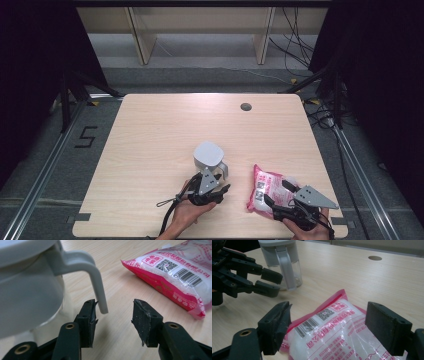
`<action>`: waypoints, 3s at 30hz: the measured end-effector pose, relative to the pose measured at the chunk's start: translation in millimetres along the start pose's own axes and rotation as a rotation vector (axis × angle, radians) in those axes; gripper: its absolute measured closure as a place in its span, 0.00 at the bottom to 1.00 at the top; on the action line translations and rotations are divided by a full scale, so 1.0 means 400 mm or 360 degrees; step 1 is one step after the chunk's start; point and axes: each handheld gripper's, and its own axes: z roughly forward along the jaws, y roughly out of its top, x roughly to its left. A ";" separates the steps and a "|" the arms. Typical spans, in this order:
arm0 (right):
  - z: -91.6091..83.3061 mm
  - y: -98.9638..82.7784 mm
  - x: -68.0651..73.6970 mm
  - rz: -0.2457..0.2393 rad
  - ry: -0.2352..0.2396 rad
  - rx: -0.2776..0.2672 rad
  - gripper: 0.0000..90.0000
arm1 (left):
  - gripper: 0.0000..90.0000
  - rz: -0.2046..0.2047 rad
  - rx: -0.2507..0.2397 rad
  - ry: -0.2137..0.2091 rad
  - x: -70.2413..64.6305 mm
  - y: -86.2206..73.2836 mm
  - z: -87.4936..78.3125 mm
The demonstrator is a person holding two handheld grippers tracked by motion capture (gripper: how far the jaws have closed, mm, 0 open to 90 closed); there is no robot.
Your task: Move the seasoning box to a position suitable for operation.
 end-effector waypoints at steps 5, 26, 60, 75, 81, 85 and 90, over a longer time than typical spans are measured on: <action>-0.003 0.001 0.005 -0.0003 -0.0010 0.0010 0.24 | 0.67 -0.0074 -0.0026 0.0046 0.006 0.005 0.027; 0.003 0.000 0.006 -0.0015 0.0023 0.0011 0.24 | 0.86 0.0072 -0.0015 0.0014 0.033 -0.036 -0.027; 0.005 -0.003 0.006 -0.0021 0.0026 0.0018 0.24 | 0.79 -0.0041 0.0049 0.0182 0.197 -0.118 -0.152; 0.009 -0.002 0.006 -0.0027 0.0033 0.0018 0.24 | 0.71 0.0015 0.0002 0.0164 0.171 -0.056 -0.123; 0.008 -0.002 0.005 -0.0043 0.0030 0.0028 0.24 | 0.72 -0.0003 0.0001 0.0202 0.191 -0.056 -0.112; 0.010 -0.003 0.006 -0.0031 0.0028 0.0029 0.24 | 0.74 -0.0084 -0.0024 0.0202 0.220 -0.059 -0.104; 0.008 -0.003 0.006 -0.0032 0.0033 0.0052 0.24 | 0.74 -0.0080 -0.0014 0.0313 0.236 -0.058 -0.089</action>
